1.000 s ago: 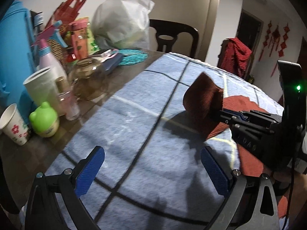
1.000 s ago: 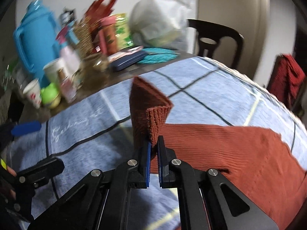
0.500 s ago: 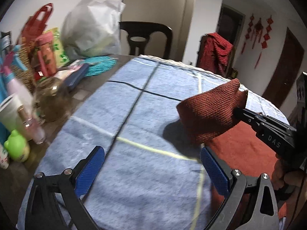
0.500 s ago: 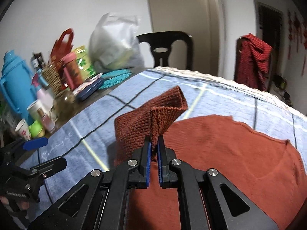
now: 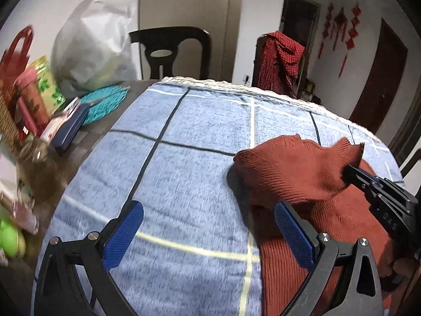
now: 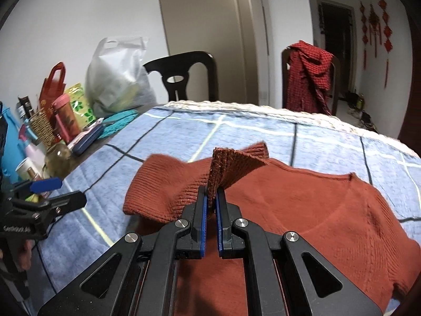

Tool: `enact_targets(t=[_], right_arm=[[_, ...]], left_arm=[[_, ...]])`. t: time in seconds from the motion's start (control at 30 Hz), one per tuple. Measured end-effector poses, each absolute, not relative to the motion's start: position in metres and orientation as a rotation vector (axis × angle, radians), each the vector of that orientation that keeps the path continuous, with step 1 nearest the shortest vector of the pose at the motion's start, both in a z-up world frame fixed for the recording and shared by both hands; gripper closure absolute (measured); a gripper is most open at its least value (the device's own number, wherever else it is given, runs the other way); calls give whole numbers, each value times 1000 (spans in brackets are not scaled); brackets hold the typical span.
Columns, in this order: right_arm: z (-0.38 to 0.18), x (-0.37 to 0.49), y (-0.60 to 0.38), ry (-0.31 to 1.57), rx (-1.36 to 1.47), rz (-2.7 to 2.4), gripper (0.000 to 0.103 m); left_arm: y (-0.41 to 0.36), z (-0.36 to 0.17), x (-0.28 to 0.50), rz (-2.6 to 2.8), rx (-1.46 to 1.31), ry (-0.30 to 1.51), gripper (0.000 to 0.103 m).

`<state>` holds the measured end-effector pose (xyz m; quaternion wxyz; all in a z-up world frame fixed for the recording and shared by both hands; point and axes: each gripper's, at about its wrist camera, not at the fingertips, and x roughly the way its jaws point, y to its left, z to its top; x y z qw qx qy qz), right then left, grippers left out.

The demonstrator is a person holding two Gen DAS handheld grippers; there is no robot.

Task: Fold small clothes
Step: 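Lift the sleeve cuff with the right gripper and lay it across the sweater body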

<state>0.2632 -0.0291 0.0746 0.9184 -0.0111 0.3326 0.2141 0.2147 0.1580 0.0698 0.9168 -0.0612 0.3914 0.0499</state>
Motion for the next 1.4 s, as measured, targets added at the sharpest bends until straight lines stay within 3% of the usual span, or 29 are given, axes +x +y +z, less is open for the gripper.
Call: enact_targets(t=[0.83,1.1,1.2,1.27,1.4], right_arm=[[37,270,-83,854,131,376,97],[34,269,-109,896,236,359,89],[38,275,-121,876,297,341,80],[38,283,-124,886,331,345,67],[32,304,-122,951,371,372,67]], left_arm=[[122,28,285,159,-33,920,2],[131,14,289,183,-55,963,2],[131,14,287,184,-57,963,2],[131,15,289,194,-45,957,2],[132,18,292,191,-65,954,2]])
